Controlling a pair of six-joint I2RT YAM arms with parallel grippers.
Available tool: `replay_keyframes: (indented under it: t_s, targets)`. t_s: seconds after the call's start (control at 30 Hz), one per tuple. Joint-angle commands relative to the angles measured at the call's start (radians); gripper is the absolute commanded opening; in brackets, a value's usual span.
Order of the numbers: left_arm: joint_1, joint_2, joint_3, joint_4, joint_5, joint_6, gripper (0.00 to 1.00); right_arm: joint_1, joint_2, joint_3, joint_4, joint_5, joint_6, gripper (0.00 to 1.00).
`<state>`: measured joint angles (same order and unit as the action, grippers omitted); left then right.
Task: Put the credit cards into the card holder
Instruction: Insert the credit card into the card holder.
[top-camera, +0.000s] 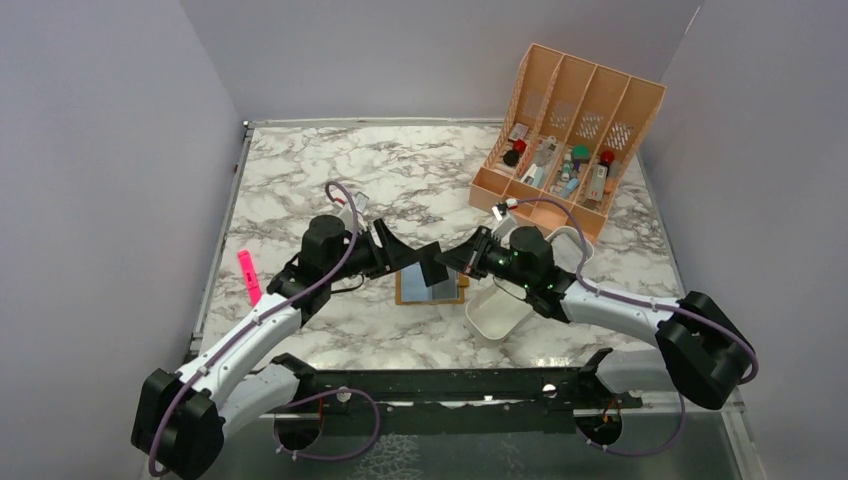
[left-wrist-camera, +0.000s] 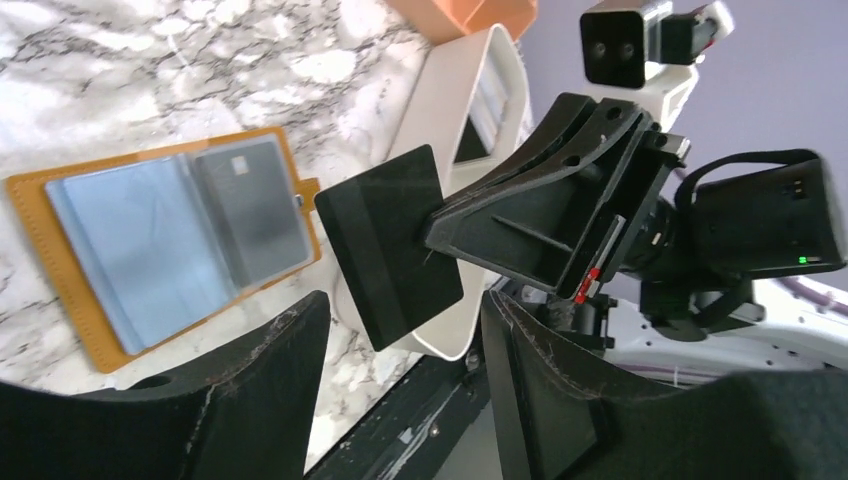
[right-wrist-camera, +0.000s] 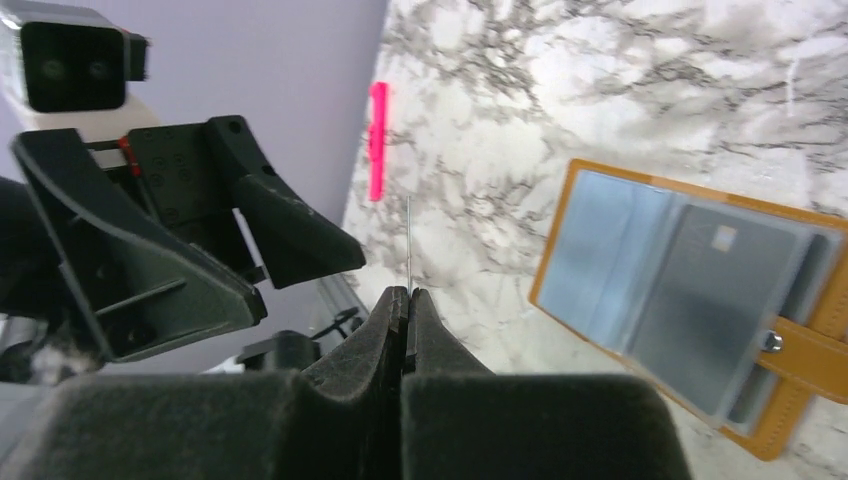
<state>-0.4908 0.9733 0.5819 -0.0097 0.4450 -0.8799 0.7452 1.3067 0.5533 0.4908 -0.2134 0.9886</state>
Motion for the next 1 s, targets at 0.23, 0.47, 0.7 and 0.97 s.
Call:
replay_keyframes:
  t_s: [0.23, 0.47, 0.7, 0.97]
  targets:
    - [0.004, -0.042, -0.026, 0.214, 0.126, -0.138, 0.62, 0.006, -0.100, -0.108, 0.346, -0.021, 0.191, 0.01]
    - [0.004, -0.024, -0.044, 0.315, 0.187, -0.198, 0.33, 0.006, -0.047, -0.119, 0.427, -0.055, 0.241, 0.02]
    - [0.004, -0.039, -0.042, 0.263, 0.152, -0.164, 0.00, 0.006, -0.033, -0.110, 0.357, -0.039, 0.204, 0.11]
    - [0.006, -0.010, 0.033, 0.009, 0.035, 0.006, 0.00, 0.005, -0.178, 0.053, -0.154, 0.179, -0.085, 0.52]
